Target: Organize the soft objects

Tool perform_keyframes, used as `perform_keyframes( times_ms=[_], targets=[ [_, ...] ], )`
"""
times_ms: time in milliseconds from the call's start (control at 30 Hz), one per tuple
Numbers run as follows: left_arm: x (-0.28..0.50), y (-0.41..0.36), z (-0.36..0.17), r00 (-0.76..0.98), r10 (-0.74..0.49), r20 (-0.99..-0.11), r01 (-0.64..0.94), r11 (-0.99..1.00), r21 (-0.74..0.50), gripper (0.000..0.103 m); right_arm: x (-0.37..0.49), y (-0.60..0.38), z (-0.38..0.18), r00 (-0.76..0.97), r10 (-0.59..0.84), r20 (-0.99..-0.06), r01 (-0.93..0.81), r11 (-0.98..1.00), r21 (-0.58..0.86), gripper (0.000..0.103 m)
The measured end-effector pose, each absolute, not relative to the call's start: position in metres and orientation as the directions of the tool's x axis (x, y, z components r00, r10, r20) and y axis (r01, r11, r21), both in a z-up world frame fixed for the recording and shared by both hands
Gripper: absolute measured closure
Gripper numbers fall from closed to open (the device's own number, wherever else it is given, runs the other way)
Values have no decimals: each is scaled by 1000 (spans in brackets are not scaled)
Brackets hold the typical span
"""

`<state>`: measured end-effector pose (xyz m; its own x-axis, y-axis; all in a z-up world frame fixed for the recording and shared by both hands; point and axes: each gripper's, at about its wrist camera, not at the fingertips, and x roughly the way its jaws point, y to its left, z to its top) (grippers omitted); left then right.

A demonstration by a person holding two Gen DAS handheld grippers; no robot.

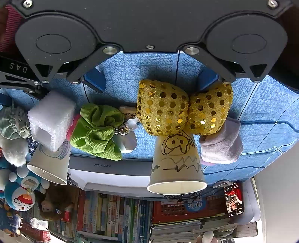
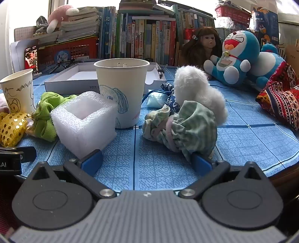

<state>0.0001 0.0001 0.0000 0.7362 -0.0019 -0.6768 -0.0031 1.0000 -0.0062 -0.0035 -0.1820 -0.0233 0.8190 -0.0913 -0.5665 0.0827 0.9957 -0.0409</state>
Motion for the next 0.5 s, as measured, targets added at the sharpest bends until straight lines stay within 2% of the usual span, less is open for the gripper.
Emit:
perform_keyframes(
  times_ms=[500],
  targets=[
    [3, 0, -1, 732, 3, -682, -6, 1000, -3, 0, -5, -181, -24, 819, -91, -567, 80, 996, -44, 0]
  ],
)
